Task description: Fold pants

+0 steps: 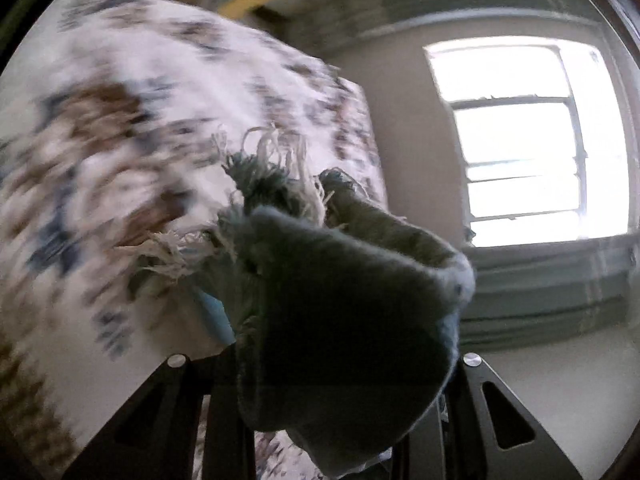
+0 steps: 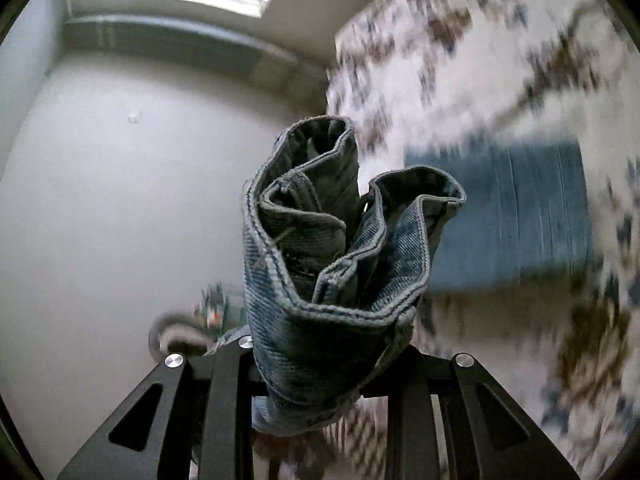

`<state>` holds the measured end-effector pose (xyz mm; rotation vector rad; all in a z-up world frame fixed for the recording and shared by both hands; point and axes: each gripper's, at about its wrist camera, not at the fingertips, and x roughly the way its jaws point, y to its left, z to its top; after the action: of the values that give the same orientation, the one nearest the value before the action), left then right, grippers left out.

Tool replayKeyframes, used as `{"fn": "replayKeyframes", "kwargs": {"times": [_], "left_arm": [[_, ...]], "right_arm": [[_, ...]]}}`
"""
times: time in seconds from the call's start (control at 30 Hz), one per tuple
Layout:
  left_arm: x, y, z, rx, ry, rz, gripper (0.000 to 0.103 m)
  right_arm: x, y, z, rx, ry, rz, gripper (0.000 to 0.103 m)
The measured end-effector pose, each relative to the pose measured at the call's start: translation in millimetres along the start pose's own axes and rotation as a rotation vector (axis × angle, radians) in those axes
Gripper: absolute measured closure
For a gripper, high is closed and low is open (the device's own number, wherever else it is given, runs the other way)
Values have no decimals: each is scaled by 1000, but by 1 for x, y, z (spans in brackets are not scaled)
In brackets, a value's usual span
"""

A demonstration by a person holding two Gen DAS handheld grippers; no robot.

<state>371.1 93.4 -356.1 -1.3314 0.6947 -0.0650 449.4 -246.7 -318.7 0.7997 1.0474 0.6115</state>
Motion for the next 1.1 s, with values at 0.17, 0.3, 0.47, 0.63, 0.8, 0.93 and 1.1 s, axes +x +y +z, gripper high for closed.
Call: {"fn": "replayKeyframes", "kwargs": {"times": [0.17,0.3,0.47,0.63,0.8,0.93,1.1], "left_arm": [[107,-12,36,148,108,-80,79],[203,57,35,217,252,-7,79],[241,133,13,224,371,126,79],[233,141,9,229,401,161,74],[207,111,5,338,435,325,42],[172,66,-16,667,297,515,5],[157,34,-47,914,294,653,5]], "right_arm": [[10,-39,55,9,-163,-30,77],[40,-140,55,61,-187,-105,77],[69,-249,10,267,-145,-153,76],[75,-269,-1,358,-151,-128,60],[61,-254,9,357,-99,-236,3],[49,-189,1,98,-50,-558,2],[47,-111,-33,-144,-36,-915,2]]}}
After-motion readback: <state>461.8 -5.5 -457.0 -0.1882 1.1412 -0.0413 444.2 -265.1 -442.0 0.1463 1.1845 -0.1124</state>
